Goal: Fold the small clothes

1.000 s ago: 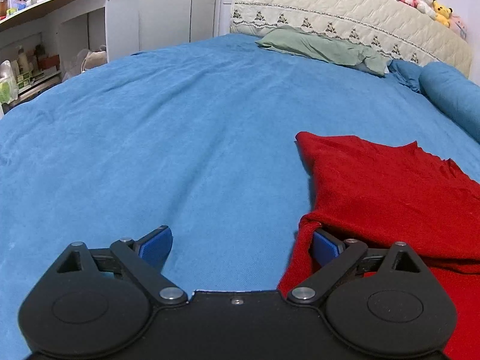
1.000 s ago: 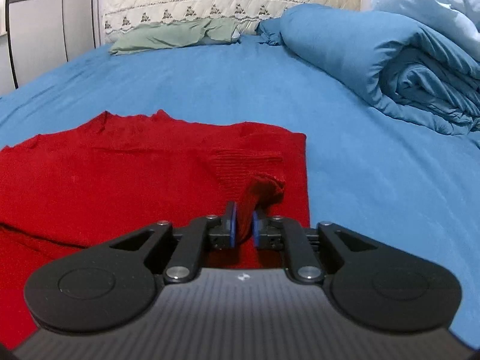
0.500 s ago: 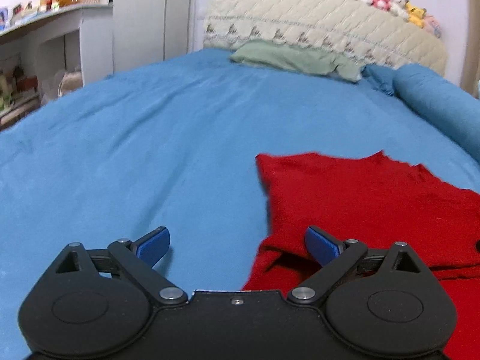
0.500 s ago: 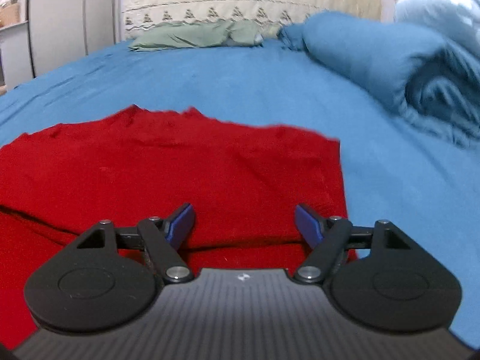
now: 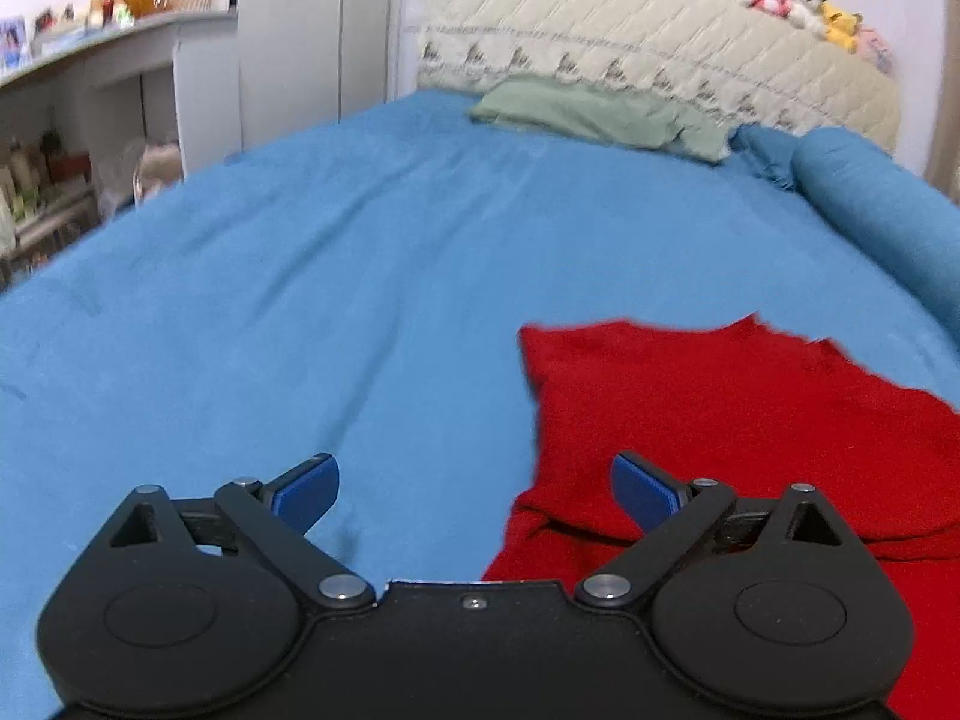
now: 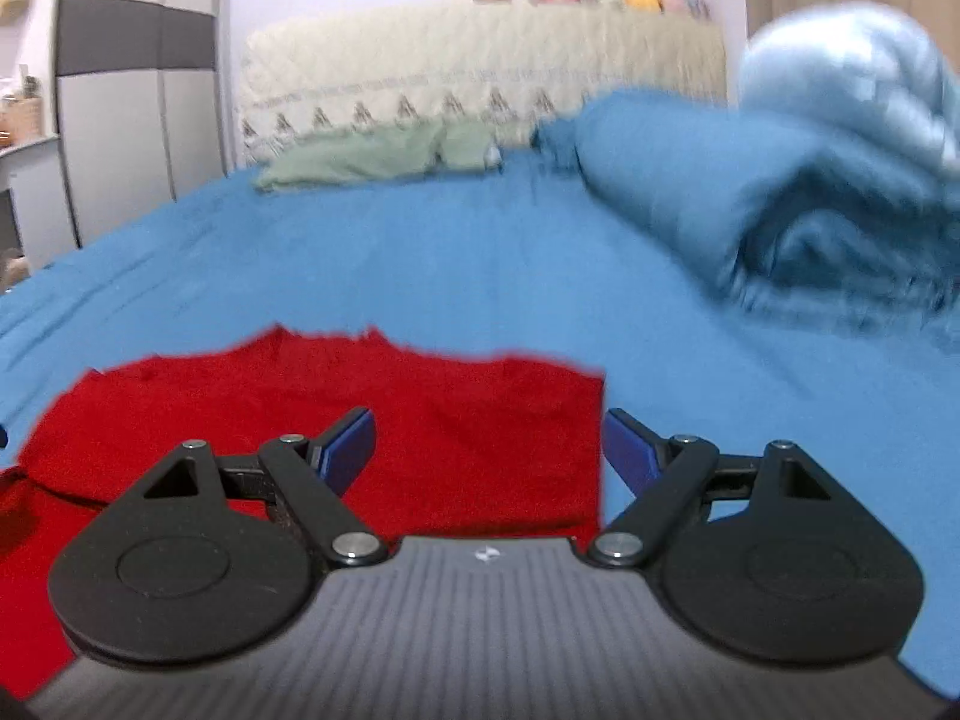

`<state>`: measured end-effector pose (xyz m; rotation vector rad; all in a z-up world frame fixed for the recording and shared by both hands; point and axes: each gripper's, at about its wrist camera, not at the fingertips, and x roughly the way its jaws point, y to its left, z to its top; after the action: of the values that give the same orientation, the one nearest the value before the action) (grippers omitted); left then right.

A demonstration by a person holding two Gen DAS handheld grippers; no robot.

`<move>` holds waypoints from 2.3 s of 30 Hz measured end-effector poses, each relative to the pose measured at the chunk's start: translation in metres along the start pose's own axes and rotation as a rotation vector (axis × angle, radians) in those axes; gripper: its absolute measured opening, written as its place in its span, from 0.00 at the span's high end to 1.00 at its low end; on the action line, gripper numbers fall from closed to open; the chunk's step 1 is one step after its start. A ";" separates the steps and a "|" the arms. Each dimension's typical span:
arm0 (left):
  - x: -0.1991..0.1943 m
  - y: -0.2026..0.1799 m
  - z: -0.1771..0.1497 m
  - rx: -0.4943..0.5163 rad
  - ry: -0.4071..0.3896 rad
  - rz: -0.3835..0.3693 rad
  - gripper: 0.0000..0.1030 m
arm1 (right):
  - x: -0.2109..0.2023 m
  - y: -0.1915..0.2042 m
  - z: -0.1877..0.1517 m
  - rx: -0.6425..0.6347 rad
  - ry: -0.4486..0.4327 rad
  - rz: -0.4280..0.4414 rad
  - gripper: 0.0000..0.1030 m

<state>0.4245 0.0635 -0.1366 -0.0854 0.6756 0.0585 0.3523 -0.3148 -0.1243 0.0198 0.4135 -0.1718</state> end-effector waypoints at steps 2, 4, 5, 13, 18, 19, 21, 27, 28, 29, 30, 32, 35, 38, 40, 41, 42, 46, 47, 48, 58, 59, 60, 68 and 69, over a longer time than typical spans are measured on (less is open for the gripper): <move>-0.032 -0.004 0.009 0.017 -0.021 -0.009 0.02 | -0.031 -0.002 0.017 -0.036 -0.038 -0.007 0.05; -0.069 -0.006 0.017 0.025 -0.039 -0.018 0.02 | -0.067 0.000 0.031 -0.095 -0.086 -0.064 0.05; -0.088 -0.006 0.019 0.030 -0.056 -0.026 0.01 | -0.089 0.001 0.037 -0.122 -0.117 -0.081 0.05; -0.236 0.016 0.012 0.064 -0.086 -0.134 0.00 | -0.226 -0.013 0.055 -0.098 -0.103 0.000 0.00; -0.262 0.037 -0.043 0.052 0.008 -0.177 0.00 | -0.270 -0.018 0.021 -0.041 0.012 0.072 0.00; -0.262 0.041 -0.059 0.044 0.037 -0.173 0.01 | -0.276 -0.018 0.008 -0.048 0.031 0.076 0.00; -0.257 0.051 -0.089 0.016 0.088 -0.174 0.06 | -0.284 -0.019 -0.019 -0.058 0.070 0.077 0.00; -0.223 0.071 -0.167 -0.153 0.261 -0.175 0.33 | -0.287 -0.026 -0.101 0.053 0.192 0.072 0.02; -0.217 0.069 -0.175 -0.161 0.277 -0.182 0.36 | -0.286 -0.028 -0.112 0.074 0.213 0.050 0.02; -0.214 0.067 -0.179 -0.164 0.284 -0.188 0.36 | -0.285 -0.030 -0.121 0.091 0.227 0.038 0.02; -0.210 0.067 -0.180 -0.164 0.284 -0.194 0.36 | -0.284 -0.032 -0.131 0.111 0.243 0.027 0.02; -0.205 0.063 -0.182 -0.150 0.268 -0.198 0.36 | -0.281 -0.034 -0.144 0.146 0.269 0.017 0.04; -0.197 0.057 -0.183 -0.125 0.255 -0.196 0.38 | -0.274 -0.037 -0.159 0.154 0.308 0.001 0.09; -0.193 0.058 -0.190 -0.121 0.257 -0.178 0.40 | -0.268 -0.037 -0.171 0.157 0.335 -0.019 0.12; -0.193 0.060 -0.192 -0.131 0.255 -0.168 0.40 | -0.265 -0.039 -0.178 0.174 0.353 -0.025 0.15; -0.194 0.061 -0.192 -0.132 0.252 -0.168 0.40 | -0.263 -0.040 -0.181 0.181 0.360 -0.020 0.18; -0.193 0.060 -0.193 -0.128 0.251 -0.166 0.40 | -0.262 -0.040 -0.184 0.189 0.366 -0.008 0.21; -0.191 0.059 -0.195 -0.113 0.251 -0.155 0.42 | -0.255 -0.037 -0.187 0.191 0.391 0.000 0.29; -0.191 0.059 -0.196 -0.115 0.250 -0.153 0.42 | -0.255 -0.037 -0.188 0.196 0.391 -0.001 0.29; -0.190 0.060 -0.197 -0.121 0.250 -0.153 0.43 | -0.254 -0.038 -0.188 0.206 0.388 0.000 0.30; -0.191 0.067 -0.197 -0.161 0.292 -0.187 0.95 | -0.250 -0.039 -0.187 0.228 0.387 0.025 0.72; -0.192 0.066 -0.196 -0.159 0.293 -0.185 0.95 | -0.250 -0.038 -0.187 0.232 0.387 0.026 0.75; -0.194 0.066 -0.194 -0.159 0.290 -0.184 0.96 | -0.250 -0.038 -0.186 0.238 0.385 0.023 0.77; -0.223 0.079 -0.168 -0.243 0.218 -0.265 0.96 | -0.267 -0.048 -0.155 0.310 0.309 0.061 0.79; -0.227 0.080 -0.161 -0.261 0.199 -0.286 0.96 | -0.269 -0.050 -0.147 0.321 0.291 0.073 0.80</move>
<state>0.1406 0.1209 -0.1241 -0.4427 0.8462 -0.1390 0.0431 -0.3122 -0.1498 0.3788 0.6713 -0.1626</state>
